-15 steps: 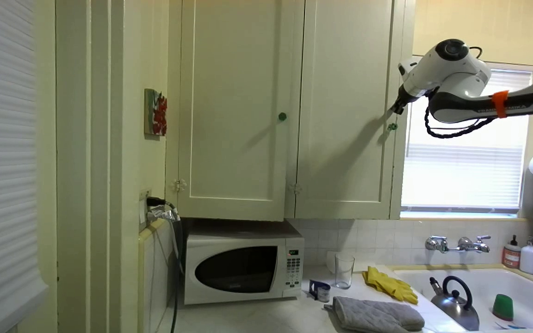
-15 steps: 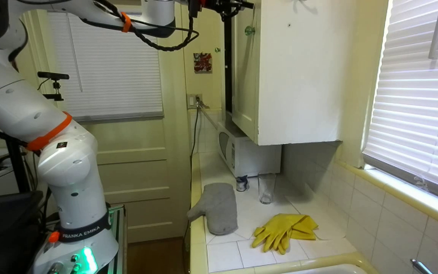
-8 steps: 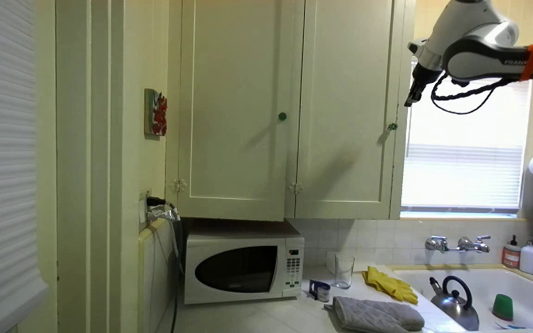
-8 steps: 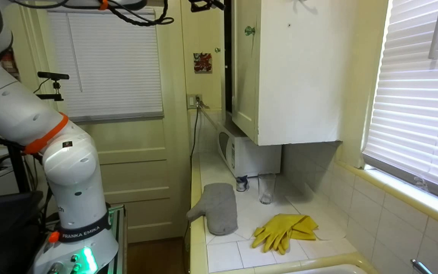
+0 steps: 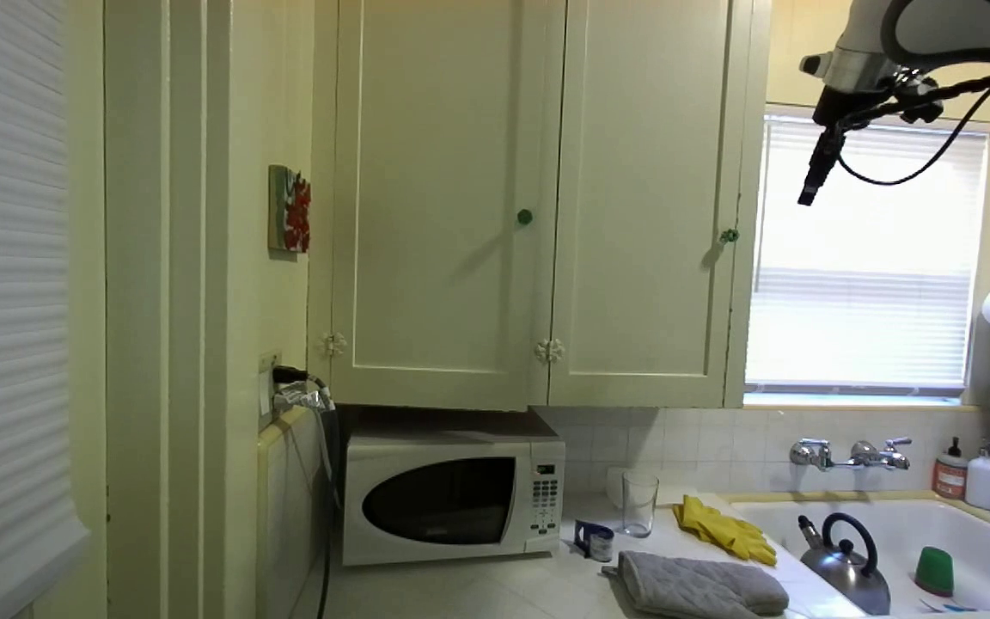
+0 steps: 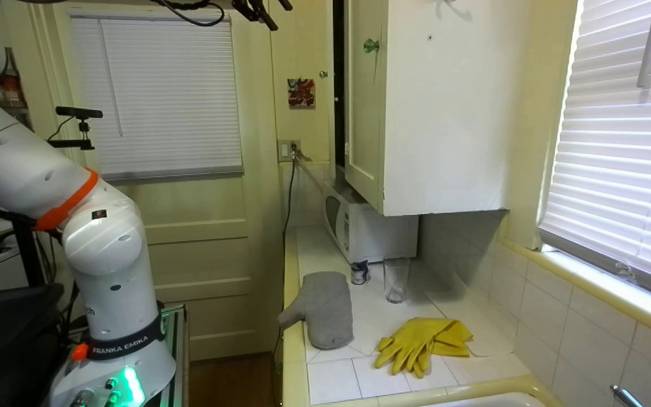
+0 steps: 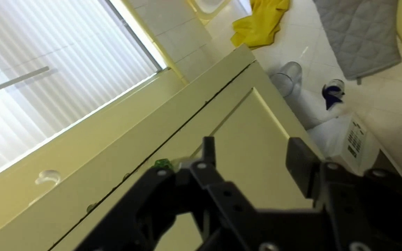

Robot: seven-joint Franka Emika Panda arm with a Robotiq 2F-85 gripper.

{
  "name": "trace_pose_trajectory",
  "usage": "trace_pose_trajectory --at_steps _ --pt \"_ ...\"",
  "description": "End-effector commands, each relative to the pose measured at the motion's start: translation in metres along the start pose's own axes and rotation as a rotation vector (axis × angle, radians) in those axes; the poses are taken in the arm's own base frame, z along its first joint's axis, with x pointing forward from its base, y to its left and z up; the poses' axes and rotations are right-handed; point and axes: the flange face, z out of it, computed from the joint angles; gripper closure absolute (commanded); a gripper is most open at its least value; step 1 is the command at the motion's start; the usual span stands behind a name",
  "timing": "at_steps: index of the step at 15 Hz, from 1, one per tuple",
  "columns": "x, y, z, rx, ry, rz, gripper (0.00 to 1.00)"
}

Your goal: Close the open upper cabinet door.

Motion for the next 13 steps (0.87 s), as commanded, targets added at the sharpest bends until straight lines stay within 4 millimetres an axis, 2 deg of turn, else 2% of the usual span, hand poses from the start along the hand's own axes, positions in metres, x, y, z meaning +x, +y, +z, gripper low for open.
trace_pose_trajectory --at_steps 1,2,3,6,10,11,13 --pt "-0.019 -0.019 0.009 0.138 -0.02 0.137 0.12" --pt "-0.025 -0.026 0.016 0.17 -0.036 0.175 0.04" --pt "-0.031 -0.033 0.024 0.203 -0.056 0.207 0.0" --pt "-0.048 -0.058 0.049 0.242 -0.067 0.269 0.0" --pt "-0.087 -0.091 0.085 0.332 -0.082 0.175 0.0" --pt "-0.056 -0.072 0.069 0.28 -0.124 0.205 0.0" --pt "-0.063 -0.076 0.071 0.28 -0.125 0.203 0.0"
